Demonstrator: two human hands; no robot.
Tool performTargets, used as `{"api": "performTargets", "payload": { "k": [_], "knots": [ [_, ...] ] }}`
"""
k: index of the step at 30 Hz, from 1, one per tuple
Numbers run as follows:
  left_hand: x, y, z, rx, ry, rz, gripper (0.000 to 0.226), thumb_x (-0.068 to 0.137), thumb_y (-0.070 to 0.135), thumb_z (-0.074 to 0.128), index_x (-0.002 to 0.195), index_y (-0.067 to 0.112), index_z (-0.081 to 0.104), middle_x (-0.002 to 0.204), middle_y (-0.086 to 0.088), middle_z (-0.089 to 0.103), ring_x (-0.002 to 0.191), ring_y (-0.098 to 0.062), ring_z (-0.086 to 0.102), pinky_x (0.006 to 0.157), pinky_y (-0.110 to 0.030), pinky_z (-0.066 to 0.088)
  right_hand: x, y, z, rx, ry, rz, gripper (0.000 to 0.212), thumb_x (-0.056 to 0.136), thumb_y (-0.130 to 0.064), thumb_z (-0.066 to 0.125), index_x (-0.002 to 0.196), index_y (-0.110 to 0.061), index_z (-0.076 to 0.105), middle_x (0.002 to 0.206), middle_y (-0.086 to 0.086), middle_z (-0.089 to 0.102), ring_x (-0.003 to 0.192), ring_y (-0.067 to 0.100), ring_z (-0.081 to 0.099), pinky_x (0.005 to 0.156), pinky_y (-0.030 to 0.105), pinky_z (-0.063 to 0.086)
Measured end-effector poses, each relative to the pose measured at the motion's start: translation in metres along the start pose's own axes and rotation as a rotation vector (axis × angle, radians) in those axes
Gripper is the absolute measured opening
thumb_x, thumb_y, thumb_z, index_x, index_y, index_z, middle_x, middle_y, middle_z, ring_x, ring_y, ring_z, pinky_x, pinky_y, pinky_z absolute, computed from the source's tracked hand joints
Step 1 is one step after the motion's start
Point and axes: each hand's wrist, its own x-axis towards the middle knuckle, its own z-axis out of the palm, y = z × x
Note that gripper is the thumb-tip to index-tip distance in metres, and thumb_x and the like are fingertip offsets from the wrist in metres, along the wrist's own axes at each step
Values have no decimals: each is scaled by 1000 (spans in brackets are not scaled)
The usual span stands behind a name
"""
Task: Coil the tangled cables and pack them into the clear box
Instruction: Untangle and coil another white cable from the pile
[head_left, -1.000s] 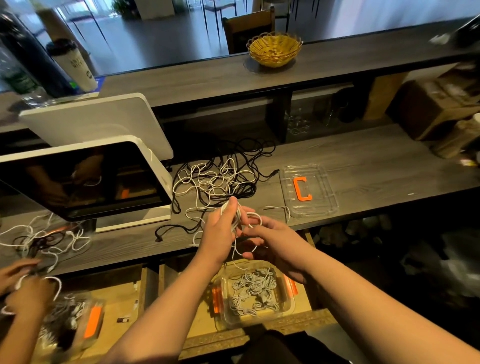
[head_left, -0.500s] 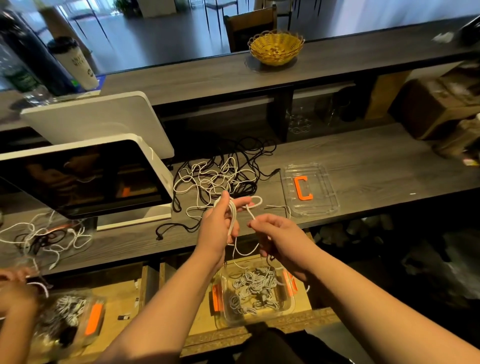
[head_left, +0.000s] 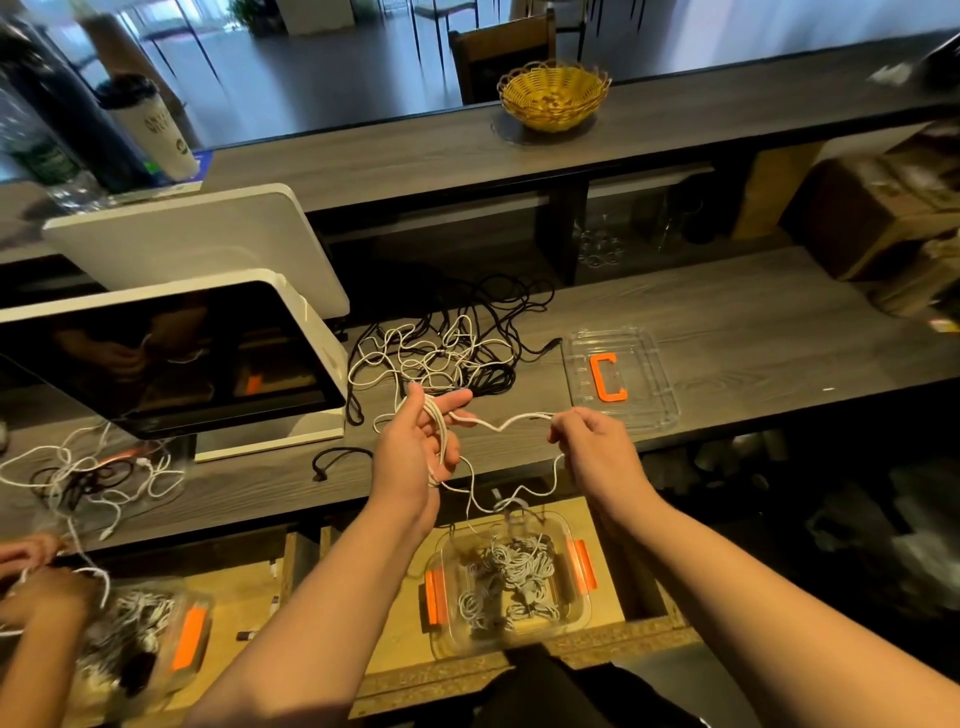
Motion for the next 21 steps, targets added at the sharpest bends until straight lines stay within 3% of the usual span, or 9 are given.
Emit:
{"api": "performTargets", "payload": {
  "k": [3, 6, 9, 11, 13, 16, 19, 21],
  "knots": [
    [0, 2, -3, 56, -72, -23, 57, 106, 47, 31, 103, 10, 75, 85, -5, 71, 48, -10, 39, 46, -19, 28, 9, 4, -6, -267, -124, 48, 28, 98, -19, 52, 82, -6, 70, 65, 5, 53, 57, 14, 46, 54, 30, 39],
    [-2, 0, -1, 243, -168, -7, 58, 105, 48, 30, 109, 11, 74, 98, -10, 75, 47, -9, 42, 42, -18, 28, 10, 5, 0, -454, -139, -6, 20, 99, -20, 53, 101, -13, 71, 85, 0, 66, 79, 18, 62, 76, 37, 51],
    [-5, -2, 6, 431, -252, 15, 53, 105, 49, 29, 114, 18, 72, 98, -5, 77, 48, -11, 48, 44, -19, 30, 5, -4, 6, -254, -68, -141, 27, 102, -16, 45, 115, -22, 68, 100, -8, 67, 99, 16, 64, 82, 30, 51],
    [-5, -4, 8, 485, -282, 5, 51, 104, 50, 33, 114, 18, 72, 78, -5, 73, 47, -13, 49, 45, -21, 31, 2, -10, 7, -66, -154, -168, 28, 104, -18, 42, 109, -20, 69, 104, -2, 69, 102, 13, 63, 80, 25, 51],
    [-4, -4, 6, 485, -301, -24, 55, 97, 55, 39, 113, 13, 70, 67, -15, 64, 46, -15, 49, 43, -22, 34, 0, -12, 10, -15, -296, -146, 36, 106, -30, 39, 104, -11, 69, 95, 5, 71, 90, 15, 66, 76, 28, 54],
    [-1, -2, 4, 461, -354, -45, 60, 93, 56, 42, 108, 5, 70, 70, -25, 60, 43, -16, 52, 38, -19, 34, 0, -6, 11, 29, -440, -48, 53, 104, -46, 36, 102, 0, 64, 68, 6, 59, 60, 16, 57, 60, 26, 50],
    [1, 0, 2, 517, -341, -30, 59, 102, 50, 37, 106, 1, 70, 69, -25, 58, 42, -18, 51, 38, -19, 32, 3, 1, 7, -21, -432, -8, 54, 99, -53, 46, 103, -4, 65, 72, 5, 58, 63, 20, 54, 60, 29, 47],
    [3, 2, -3, 584, -322, -18, 59, 104, 49, 35, 103, 2, 70, 78, -21, 71, 53, -27, 56, 39, -20, 33, 5, 1, 6, -81, -387, -60, 41, 98, -45, 53, 97, -7, 68, 62, -6, 57, 54, 8, 50, 54, 20, 41]
  ]
}}
